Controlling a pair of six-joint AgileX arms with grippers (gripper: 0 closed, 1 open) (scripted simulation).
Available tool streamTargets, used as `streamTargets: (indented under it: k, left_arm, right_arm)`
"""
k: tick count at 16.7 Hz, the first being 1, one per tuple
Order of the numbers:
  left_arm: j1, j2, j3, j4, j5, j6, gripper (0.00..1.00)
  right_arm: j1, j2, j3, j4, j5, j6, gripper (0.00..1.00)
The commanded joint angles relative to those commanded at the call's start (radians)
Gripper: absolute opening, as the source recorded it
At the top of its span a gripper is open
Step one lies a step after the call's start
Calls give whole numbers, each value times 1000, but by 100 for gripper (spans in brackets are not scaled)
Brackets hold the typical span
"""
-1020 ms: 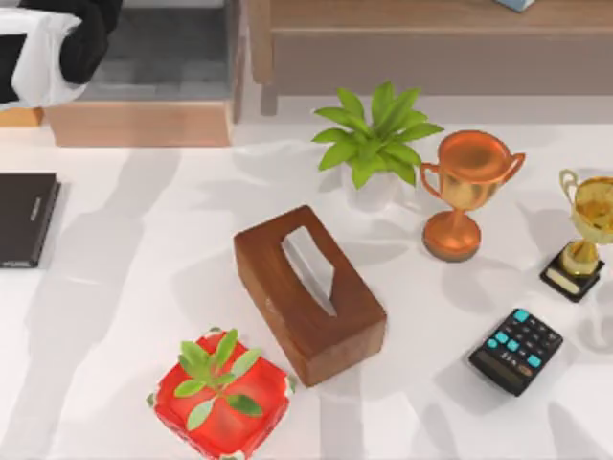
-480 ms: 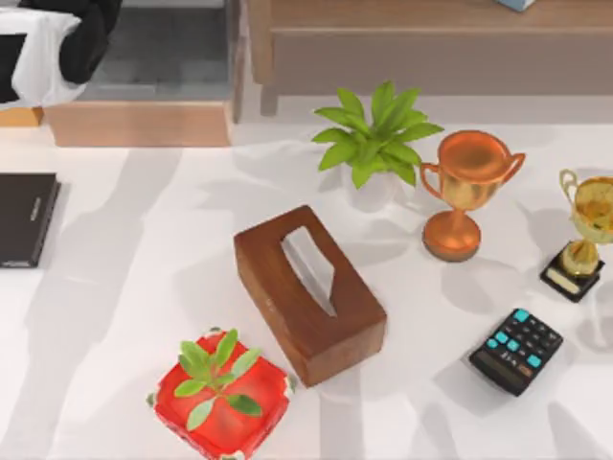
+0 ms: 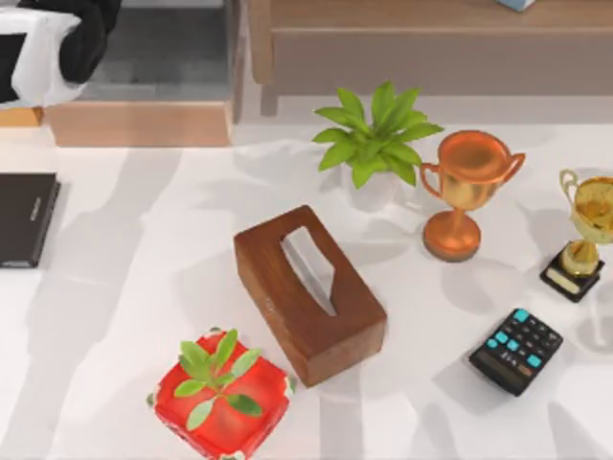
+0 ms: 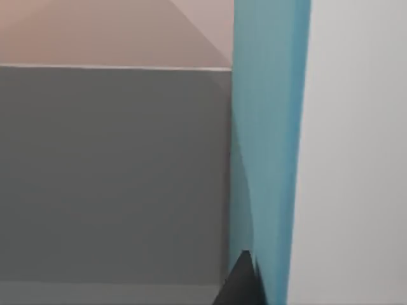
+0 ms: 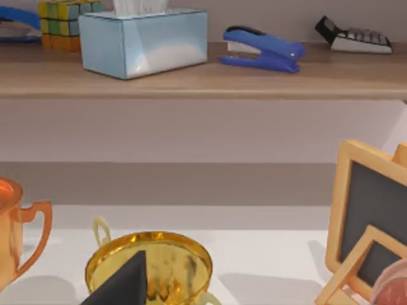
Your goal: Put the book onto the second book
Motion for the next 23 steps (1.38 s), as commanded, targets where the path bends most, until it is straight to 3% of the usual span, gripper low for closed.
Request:
streamTargets:
  k: [16, 19, 23]
  left_arm:
    - [-4, -45, -24, -19, -6, 3, 0]
    - [2, -98, -65, 4, 37, 63, 0]
    - [46, -254, -190, 69, 164, 279, 0]
  right_arm:
    - [0, 0, 0, 0, 0, 0, 100]
    - [0, 0, 0, 0, 0, 0, 100]
    - [0, 0, 0, 0, 0, 0, 100]
